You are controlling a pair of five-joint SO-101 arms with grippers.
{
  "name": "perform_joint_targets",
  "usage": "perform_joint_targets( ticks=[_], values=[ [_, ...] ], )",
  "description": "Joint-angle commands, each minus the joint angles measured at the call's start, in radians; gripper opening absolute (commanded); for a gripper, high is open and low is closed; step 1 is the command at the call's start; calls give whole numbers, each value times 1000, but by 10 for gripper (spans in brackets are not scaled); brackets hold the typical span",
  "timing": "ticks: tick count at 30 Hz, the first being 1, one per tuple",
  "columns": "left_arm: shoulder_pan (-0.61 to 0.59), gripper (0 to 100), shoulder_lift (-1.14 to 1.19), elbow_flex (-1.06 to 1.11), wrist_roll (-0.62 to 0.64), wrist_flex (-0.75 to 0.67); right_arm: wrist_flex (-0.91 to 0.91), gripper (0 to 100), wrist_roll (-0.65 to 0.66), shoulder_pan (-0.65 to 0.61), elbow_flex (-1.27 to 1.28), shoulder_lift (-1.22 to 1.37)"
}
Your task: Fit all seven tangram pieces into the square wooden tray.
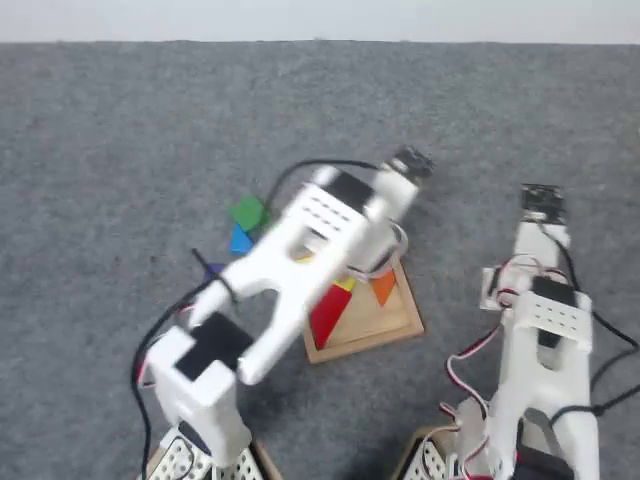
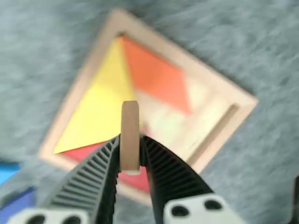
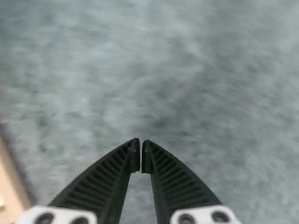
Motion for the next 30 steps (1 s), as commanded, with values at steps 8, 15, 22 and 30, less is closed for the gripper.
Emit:
perform_joint_targets(
  ticks=[8,15,22,30],
  values=[
    [60,17,75,-39,84,-74,-25,27,-11,82,9,-2],
    [55,157,141,-42,77,-72,-35,27,-11,81,12,-2],
    [21,137,141,-111,41,-32,-28,27,-9,45,14,-2],
    [-49,137,150,-153,-11,-12,-28,27,-8,45,14,-2]
  ],
)
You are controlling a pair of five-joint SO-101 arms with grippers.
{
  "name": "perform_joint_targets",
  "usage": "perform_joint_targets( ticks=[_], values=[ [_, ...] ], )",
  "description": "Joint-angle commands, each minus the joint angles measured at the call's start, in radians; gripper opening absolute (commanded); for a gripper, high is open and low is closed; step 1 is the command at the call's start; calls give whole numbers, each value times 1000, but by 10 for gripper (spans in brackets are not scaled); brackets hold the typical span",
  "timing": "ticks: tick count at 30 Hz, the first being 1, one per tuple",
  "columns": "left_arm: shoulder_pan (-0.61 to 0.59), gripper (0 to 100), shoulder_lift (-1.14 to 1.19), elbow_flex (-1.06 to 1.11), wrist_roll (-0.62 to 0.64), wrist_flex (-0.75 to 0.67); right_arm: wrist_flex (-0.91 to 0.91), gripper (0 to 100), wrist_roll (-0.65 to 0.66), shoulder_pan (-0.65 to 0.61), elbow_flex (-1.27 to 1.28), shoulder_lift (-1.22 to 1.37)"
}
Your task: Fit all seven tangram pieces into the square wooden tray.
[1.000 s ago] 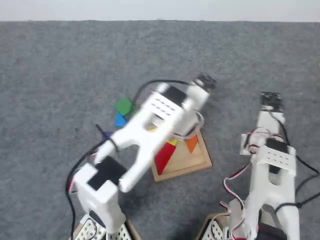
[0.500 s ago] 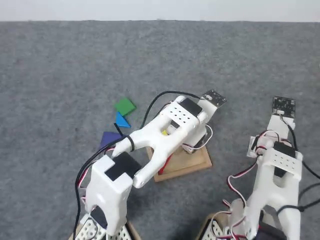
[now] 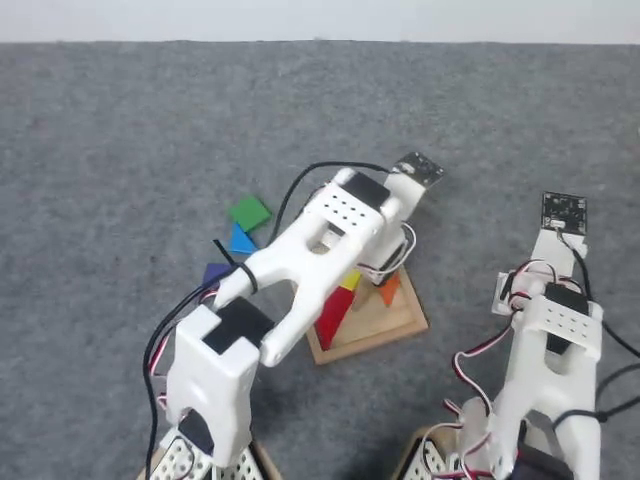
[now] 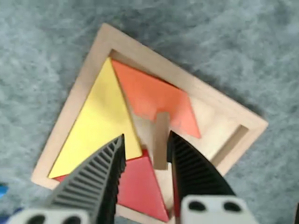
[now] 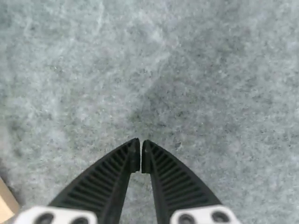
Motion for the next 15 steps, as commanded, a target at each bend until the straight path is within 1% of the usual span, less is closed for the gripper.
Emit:
perform_joint_targets(
  ticks=[1,9,15],
  values=[
    [-25,137,-3,-41,-32,9,-12,27,-8,-12,-6,-2],
    [-49,137,-3,-41,-48,6,-12,27,-8,-13,-6,-2],
    [-97,137,-14,-41,-78,21,-12,27,-8,-13,-6,-2]
  ],
)
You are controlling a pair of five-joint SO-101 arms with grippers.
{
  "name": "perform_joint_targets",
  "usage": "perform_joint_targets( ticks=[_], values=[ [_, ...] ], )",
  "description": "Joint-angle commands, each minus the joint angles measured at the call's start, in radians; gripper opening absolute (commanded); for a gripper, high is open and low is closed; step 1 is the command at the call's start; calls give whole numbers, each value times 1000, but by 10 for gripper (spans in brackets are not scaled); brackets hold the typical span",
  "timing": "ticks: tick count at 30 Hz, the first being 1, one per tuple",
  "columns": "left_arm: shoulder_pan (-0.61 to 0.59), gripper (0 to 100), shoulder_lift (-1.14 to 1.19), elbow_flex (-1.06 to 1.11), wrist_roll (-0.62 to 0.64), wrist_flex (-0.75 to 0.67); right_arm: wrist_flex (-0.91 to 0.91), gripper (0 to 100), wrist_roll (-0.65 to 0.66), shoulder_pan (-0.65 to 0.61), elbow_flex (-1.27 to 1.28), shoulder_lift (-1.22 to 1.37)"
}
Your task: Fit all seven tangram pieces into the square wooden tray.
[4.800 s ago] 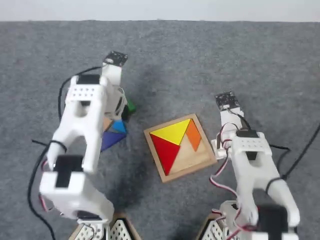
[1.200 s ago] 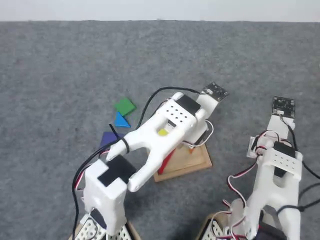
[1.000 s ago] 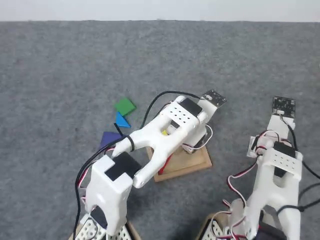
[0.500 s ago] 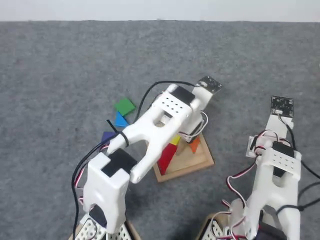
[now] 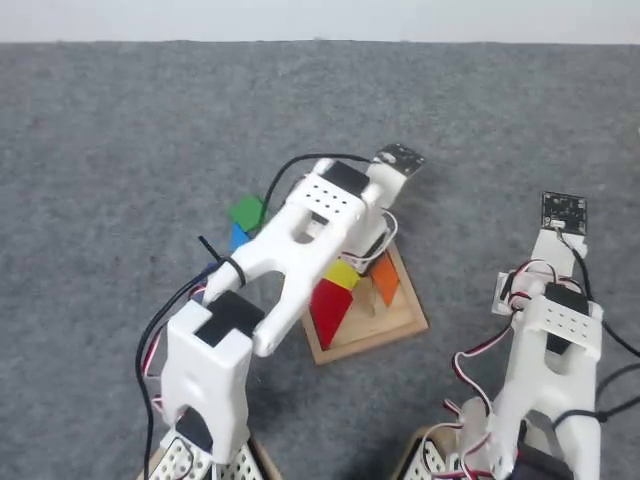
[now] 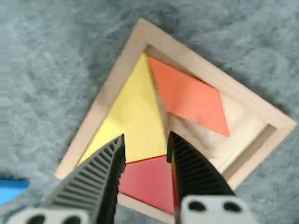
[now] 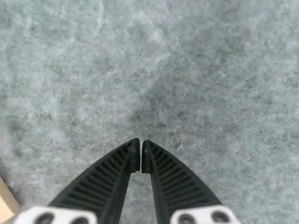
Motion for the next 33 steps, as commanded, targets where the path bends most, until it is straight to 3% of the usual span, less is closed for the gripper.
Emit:
perform_joint_targets(
  ticks=[1,8,16,23,33],
  values=[
    [-14,137,-21,-45,-29,29,-12,27,-8,-13,-6,-2],
    [2,137,-51,15,-37,37,-12,27,-6,-13,-6,-2],
    [186,137,-161,188,-38,3,-12,27,-6,-15,-6,-2],
    [141,137,-101,208,-38,-55,-12,27,-6,-15,-6,-2],
    [106,137,29,48,-66,-52,-10,28,-5,-15,-6,-2]
  ],
)
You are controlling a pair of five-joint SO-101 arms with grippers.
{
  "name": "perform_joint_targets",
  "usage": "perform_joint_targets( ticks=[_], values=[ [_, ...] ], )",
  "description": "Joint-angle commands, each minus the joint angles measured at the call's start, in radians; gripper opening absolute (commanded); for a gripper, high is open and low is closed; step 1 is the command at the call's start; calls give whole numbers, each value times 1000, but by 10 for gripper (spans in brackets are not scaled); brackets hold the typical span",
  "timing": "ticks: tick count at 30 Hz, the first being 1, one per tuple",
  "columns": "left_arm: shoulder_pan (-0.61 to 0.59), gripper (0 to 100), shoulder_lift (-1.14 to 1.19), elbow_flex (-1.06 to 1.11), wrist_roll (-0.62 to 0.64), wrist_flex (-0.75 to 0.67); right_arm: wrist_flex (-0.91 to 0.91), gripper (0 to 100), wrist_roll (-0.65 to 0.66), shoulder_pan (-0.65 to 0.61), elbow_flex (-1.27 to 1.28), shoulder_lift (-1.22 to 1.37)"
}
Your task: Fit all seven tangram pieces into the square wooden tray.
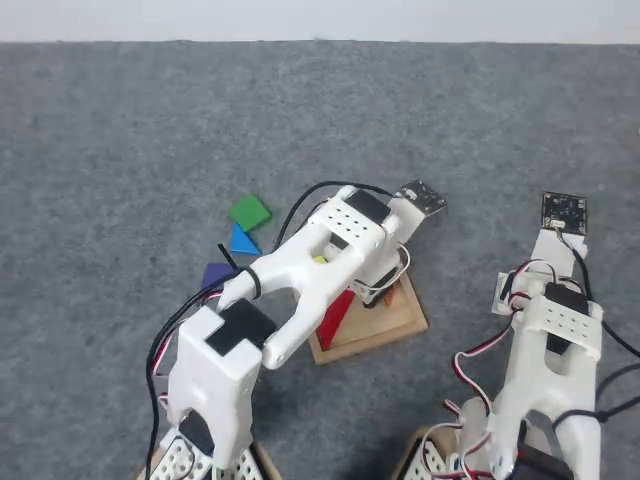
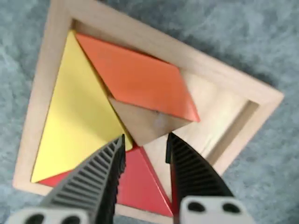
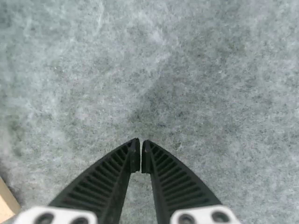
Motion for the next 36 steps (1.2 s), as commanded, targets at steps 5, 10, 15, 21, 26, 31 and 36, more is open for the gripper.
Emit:
perform_joint_targets(
  ticks=[5,10,15,21,26,31,36],
  values=[
    [-81,137,11,-119,-25,2,-10,28,-5,-15,-6,-2],
    [-133,137,-5,-246,-41,152,-10,28,-5,-15,-6,-2],
    [-178,138,-147,-326,-41,219,-10,28,-5,-15,-6,-2],
    [-391,160,-166,-262,-41,204,-12,28,-2,-47,8,-2],
    [-591,215,-75,-239,-78,110,-12,28,-2,-51,8,-2],
    [-631,217,-6,-242,-161,38,-12,28,-2,-51,8,-2],
    [-635,218,21,-282,-331,54,-12,28,-2,-51,9,-2]
  ],
)
